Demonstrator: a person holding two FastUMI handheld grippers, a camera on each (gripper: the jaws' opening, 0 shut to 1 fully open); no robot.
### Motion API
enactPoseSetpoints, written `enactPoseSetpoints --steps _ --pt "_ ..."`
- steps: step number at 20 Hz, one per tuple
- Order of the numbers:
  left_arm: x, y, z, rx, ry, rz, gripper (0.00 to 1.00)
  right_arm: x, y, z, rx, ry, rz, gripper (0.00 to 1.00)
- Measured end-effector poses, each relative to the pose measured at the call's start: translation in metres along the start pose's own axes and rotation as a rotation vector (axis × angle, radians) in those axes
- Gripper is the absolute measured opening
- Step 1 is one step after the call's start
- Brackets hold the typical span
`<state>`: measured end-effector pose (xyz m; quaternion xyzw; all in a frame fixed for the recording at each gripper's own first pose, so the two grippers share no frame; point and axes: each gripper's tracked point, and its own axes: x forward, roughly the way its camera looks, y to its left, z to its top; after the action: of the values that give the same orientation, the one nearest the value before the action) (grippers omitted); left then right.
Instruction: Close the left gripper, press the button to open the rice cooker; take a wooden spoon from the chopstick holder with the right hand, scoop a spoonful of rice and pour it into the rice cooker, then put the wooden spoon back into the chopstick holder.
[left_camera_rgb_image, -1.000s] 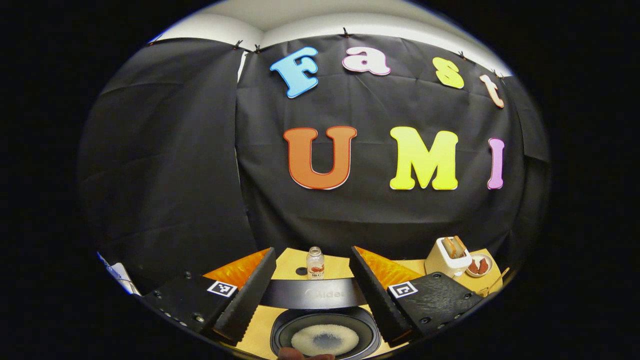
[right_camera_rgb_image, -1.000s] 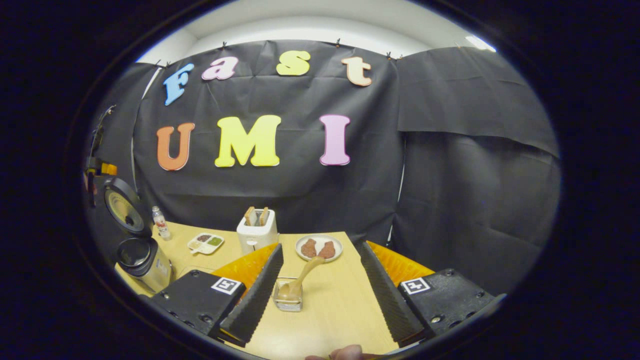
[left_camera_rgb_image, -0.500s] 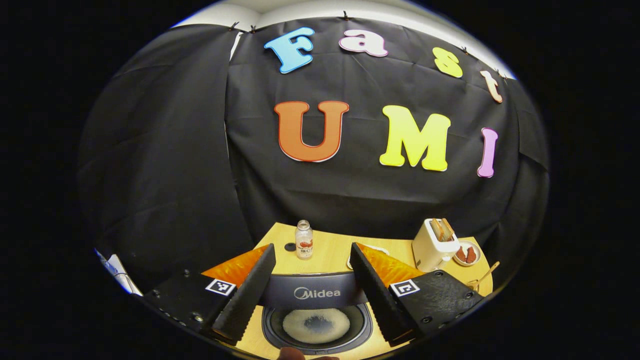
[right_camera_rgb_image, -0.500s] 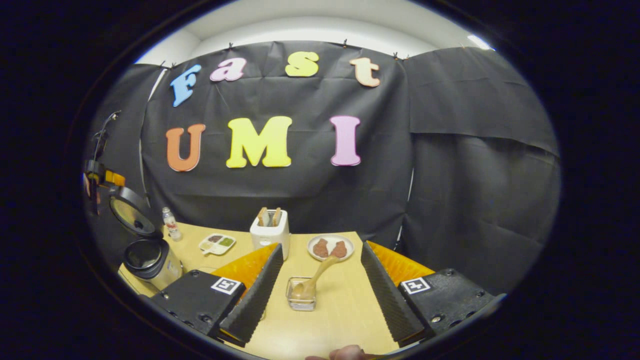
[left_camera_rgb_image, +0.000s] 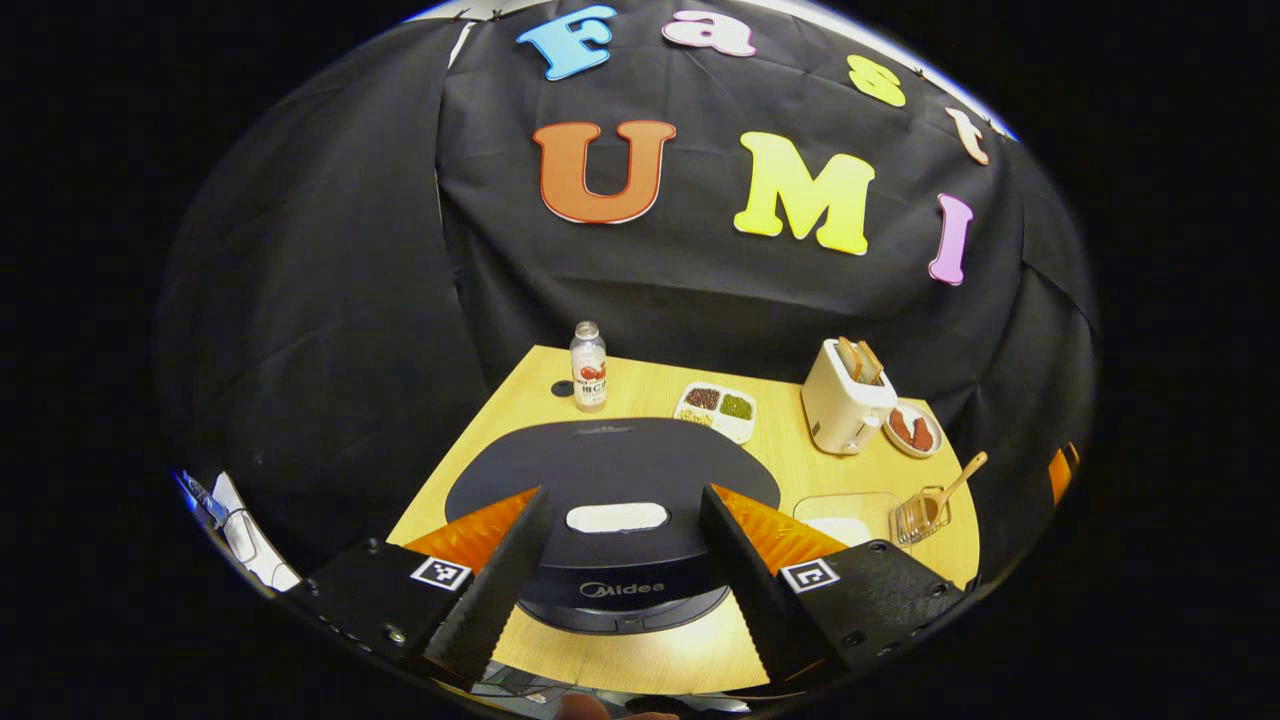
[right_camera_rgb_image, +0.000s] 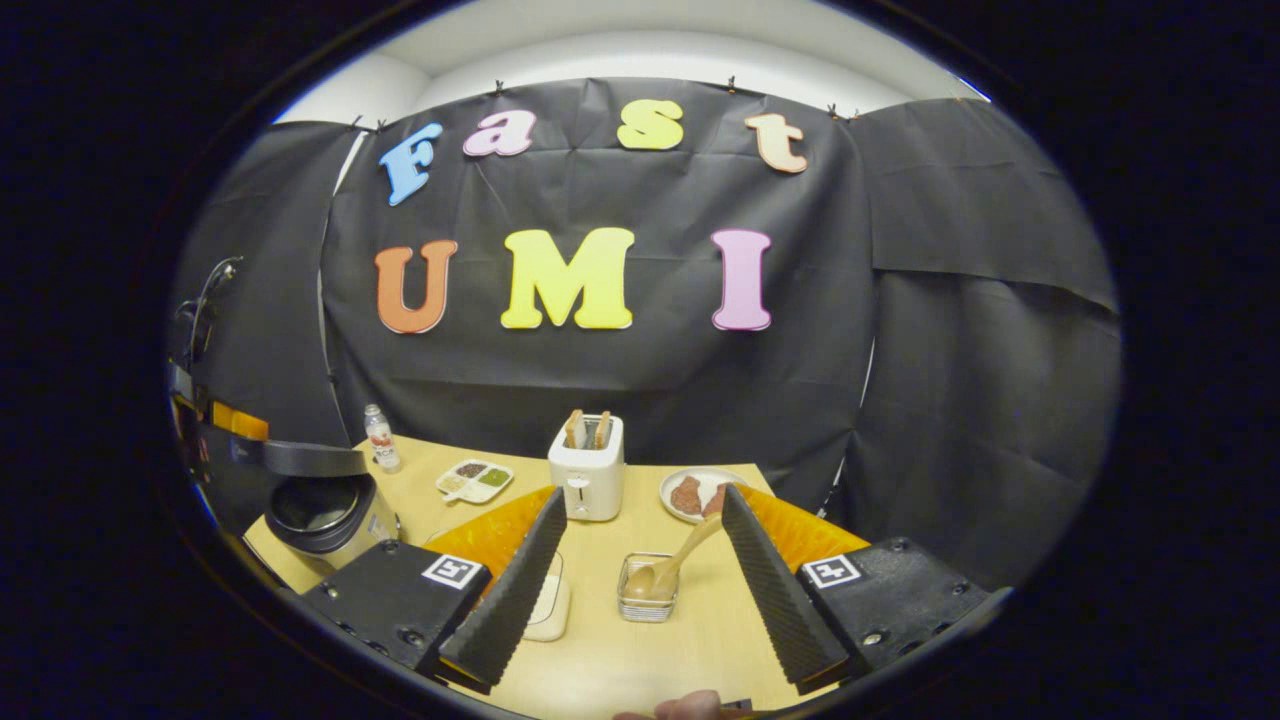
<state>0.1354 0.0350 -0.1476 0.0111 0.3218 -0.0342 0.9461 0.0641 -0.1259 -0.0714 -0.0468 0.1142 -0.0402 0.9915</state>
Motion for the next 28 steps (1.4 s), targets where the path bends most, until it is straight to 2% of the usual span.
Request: enactPoseSetpoints --steps 6,7,8,11,20,22,28 --pt "0.014 -0.002 -0.041 0.009 0.079 0.006 0.97 0.003 0.006 -0.003 -0.016 0.018 0.015 1.00" --pt "0.016 -0.002 -0.049 0.013 0.097 0.008 1.00 0.003 0.007 -0.002 -0.020 0.017 0.016 1.00" --pt "0.019 -0.002 -0.055 0.016 0.114 0.009 0.97 0.005 0.008 -0.002 -0.023 0.018 0.017 1.00" --pt "0.022 -0.003 -0.072 0.019 0.146 0.008 0.97 0.005 0.011 0.000 -0.018 0.016 0.022 1.00" --pt "0.032 -0.003 -0.091 0.000 0.174 0.030 0.98 0.011 0.027 -0.004 -0.008 0.032 0.047 1.00" --pt "0.035 -0.004 -0.096 -0.036 0.181 0.029 0.98 0.013 0.032 -0.004 -0.009 0.032 0.058 1.00" --pt "0.035 -0.003 -0.097 -0.027 0.168 0.044 0.99 0.026 0.044 -0.007 0.008 0.046 0.100 1.00"
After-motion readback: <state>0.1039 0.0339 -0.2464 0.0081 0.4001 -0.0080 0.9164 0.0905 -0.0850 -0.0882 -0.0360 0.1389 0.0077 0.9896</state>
